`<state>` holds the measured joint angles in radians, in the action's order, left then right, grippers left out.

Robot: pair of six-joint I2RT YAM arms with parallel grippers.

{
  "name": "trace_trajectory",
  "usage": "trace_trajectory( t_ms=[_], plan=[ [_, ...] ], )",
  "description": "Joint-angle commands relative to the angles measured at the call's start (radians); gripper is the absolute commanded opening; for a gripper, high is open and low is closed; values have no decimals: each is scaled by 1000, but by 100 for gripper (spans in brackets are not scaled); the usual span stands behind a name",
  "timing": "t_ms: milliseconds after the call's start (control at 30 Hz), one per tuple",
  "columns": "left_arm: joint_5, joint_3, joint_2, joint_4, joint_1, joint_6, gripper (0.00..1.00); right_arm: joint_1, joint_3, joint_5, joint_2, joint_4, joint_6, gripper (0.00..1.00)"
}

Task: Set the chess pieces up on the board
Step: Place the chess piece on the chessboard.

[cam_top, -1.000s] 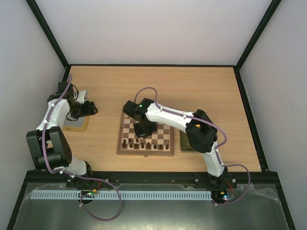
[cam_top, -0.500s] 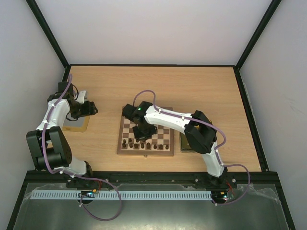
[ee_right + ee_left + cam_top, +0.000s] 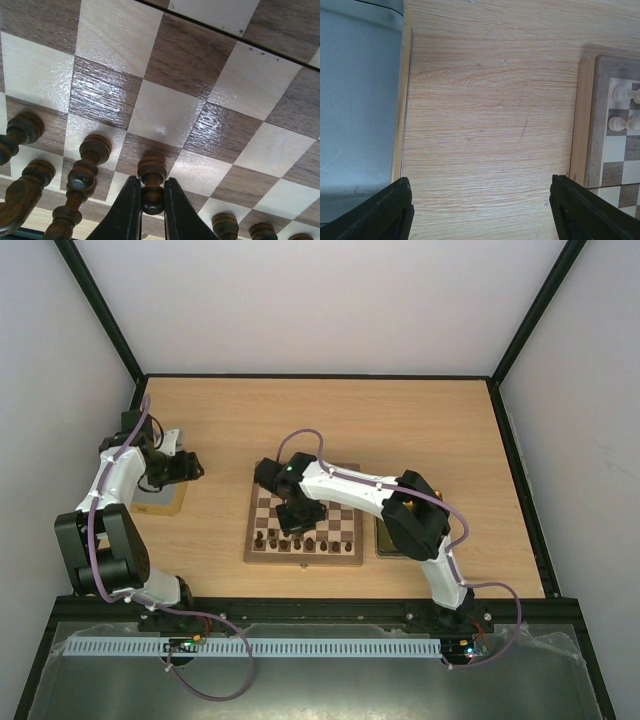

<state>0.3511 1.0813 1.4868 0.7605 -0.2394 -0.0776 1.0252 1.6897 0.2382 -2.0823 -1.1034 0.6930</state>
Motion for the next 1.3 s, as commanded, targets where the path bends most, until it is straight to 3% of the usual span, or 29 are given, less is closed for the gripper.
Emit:
trace_trajectory(
  t_ms=[0,1267],
  plan=[
    [9,-4,-5,3,4,4,75,8,10,1,-25,-3,-1,7],
    [11,-4,-4,3,4,3,75,-14,80,-60,-44,-58,-31,21]
  ],
)
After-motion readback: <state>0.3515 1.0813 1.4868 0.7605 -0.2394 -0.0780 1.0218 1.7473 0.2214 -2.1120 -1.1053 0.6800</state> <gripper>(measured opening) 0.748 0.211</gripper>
